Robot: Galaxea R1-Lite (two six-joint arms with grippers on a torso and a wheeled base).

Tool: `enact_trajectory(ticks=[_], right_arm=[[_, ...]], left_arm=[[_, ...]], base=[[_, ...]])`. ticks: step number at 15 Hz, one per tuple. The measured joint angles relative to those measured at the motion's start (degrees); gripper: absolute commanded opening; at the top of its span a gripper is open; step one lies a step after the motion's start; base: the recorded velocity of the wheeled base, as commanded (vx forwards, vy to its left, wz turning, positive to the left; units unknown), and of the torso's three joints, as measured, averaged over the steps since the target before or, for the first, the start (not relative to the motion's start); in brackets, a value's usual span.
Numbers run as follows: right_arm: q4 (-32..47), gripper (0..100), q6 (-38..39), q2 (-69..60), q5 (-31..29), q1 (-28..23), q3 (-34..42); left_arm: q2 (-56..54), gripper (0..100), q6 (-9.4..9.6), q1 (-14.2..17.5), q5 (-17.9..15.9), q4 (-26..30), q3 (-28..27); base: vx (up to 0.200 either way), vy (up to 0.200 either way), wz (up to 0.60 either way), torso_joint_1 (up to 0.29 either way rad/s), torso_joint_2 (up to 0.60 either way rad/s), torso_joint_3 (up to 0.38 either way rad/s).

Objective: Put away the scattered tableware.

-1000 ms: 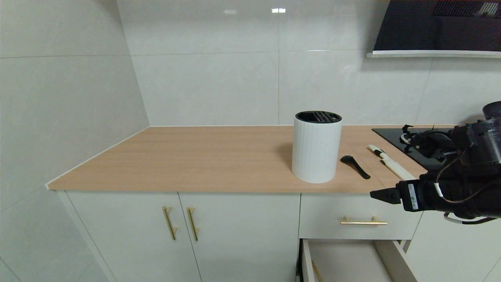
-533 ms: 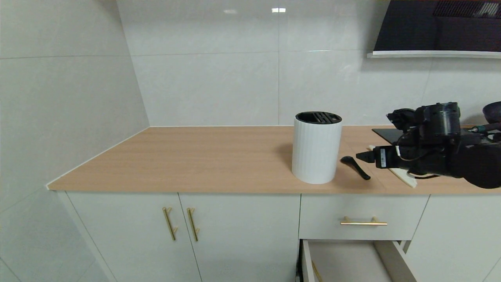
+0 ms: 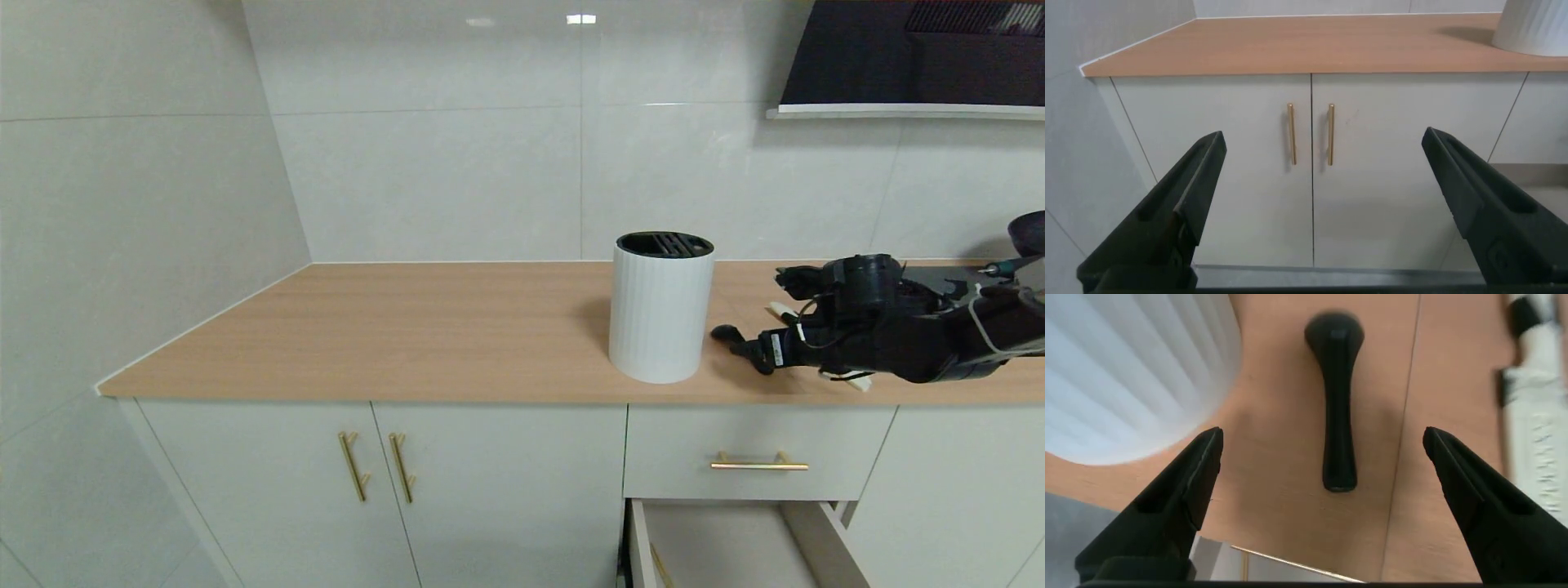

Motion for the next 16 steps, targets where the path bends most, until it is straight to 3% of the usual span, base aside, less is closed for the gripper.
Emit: enact_trajectory(ticks=[4, 16], right_arm=[[-7.78, 100, 0.13, 4.05, 0.15, -0.43, -0.89], [-8.22, 100, 0.28, 9.16, 0.0, -0.94, -3.28]], left_arm=[[0.0, 100, 0.0, -0.02, 0.0, 0.0, 0.0], [0.0, 100, 0.0, 0.0, 0.0, 0.0, 0.0]], base=[[0.0, 0.0, 0.0, 0.0, 0.0, 0.0], [0.0, 0.0, 0.0, 0.0, 0.0, 0.0]])
